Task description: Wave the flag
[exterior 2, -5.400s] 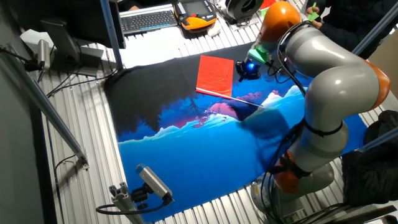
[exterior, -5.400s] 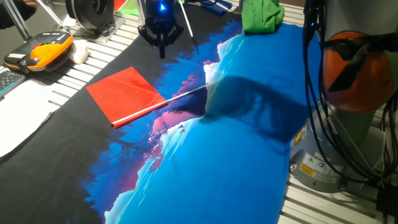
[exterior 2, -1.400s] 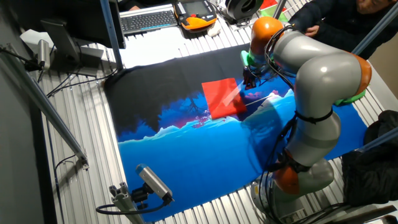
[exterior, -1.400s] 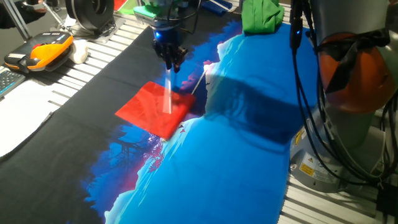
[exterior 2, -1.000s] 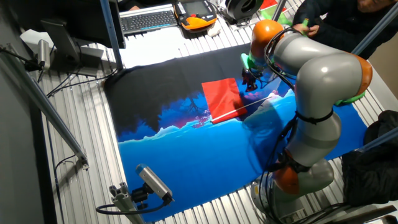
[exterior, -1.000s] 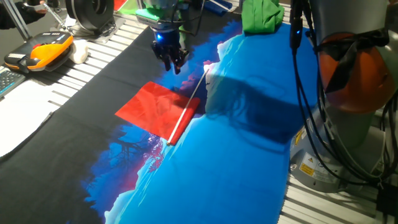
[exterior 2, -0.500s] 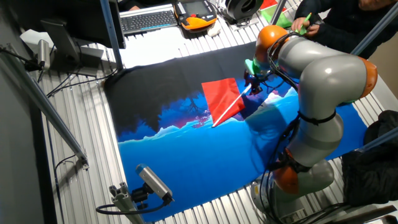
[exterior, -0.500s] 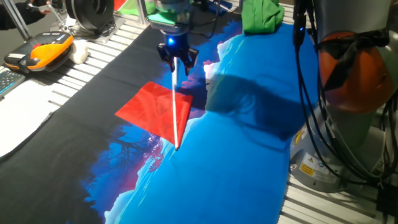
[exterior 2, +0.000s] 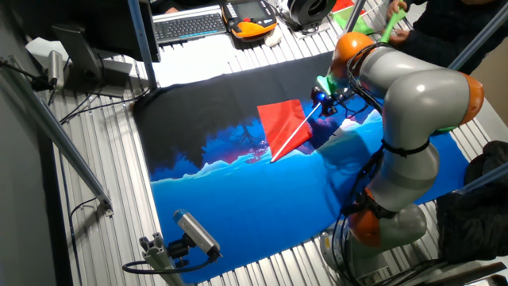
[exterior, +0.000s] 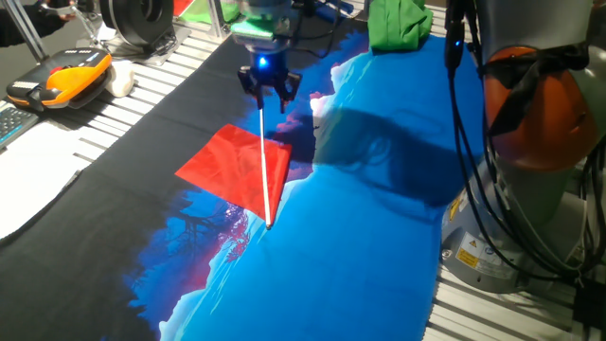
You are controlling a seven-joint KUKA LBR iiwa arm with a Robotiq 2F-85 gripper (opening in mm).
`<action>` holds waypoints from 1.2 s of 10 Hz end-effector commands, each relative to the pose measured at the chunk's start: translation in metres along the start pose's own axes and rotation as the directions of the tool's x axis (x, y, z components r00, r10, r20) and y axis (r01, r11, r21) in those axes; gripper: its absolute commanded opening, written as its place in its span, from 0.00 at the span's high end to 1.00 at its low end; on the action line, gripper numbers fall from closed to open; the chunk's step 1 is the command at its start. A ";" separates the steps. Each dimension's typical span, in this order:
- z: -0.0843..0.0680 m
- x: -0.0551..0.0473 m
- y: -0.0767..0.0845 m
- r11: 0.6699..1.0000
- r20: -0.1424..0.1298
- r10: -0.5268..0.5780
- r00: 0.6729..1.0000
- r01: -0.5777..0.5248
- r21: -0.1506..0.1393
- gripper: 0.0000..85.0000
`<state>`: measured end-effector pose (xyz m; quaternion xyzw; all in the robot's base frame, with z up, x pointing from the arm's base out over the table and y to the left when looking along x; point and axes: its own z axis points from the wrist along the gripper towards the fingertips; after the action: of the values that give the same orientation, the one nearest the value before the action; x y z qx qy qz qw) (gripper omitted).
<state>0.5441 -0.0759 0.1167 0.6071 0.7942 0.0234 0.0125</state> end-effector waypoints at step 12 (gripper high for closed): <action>0.039 -0.018 0.026 0.989 0.060 -0.143 0.988 0.140 0.045 0.40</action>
<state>0.5753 -0.0866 0.0786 0.5484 0.8357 -0.0119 0.0270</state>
